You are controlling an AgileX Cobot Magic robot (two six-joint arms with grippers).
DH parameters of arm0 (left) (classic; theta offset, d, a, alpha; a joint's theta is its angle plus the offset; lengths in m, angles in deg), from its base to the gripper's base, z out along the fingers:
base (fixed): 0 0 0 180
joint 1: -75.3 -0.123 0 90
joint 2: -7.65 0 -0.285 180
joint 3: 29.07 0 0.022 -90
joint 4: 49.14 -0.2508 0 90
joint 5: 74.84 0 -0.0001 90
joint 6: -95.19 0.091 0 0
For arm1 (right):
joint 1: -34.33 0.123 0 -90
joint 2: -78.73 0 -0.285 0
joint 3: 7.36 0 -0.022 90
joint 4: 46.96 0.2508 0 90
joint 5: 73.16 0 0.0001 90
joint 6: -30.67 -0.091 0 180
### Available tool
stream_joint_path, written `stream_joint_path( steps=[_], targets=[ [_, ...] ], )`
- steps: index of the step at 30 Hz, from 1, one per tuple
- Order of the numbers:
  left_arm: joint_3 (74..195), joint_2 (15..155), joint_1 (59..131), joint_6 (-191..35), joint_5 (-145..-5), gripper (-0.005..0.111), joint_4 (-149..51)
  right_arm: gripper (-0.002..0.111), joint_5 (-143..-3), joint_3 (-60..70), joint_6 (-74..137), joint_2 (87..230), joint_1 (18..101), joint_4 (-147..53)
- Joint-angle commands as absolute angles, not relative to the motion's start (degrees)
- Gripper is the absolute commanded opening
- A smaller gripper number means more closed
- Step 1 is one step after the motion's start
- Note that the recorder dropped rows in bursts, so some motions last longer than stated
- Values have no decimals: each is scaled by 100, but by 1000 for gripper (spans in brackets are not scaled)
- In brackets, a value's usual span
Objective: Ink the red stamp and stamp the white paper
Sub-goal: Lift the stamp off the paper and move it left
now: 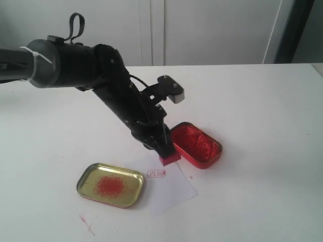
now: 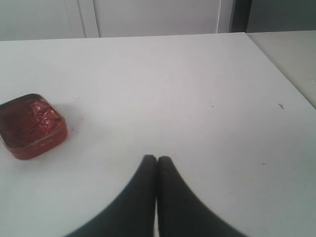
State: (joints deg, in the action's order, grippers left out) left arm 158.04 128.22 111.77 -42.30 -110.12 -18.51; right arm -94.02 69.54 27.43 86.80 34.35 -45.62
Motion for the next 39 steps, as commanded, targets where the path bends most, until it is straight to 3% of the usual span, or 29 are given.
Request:
stream_joint_path(
  steps=[1, 11, 22, 39],
  targets=[
    [15777, 12737, 10763, -4117, -11295, 0, -1100, 0, -9323, 6986, 2714, 8652, 3441, -4554],
    [15777, 12747, 9709, -2585, -12430, 0, 1125, 0, -9323, 6986, 2714, 8652, 3441, -4554],
    [15766, 12834, 8800, -2664, -13190, 0, 1176, 0, -9323, 6986, 2714, 8652, 3441, -4554],
    [15766, 13586, 8515, -3404, -13067, 0, 1203, 0, -9323, 6986, 2714, 8652, 3441, -4554]
  ],
)
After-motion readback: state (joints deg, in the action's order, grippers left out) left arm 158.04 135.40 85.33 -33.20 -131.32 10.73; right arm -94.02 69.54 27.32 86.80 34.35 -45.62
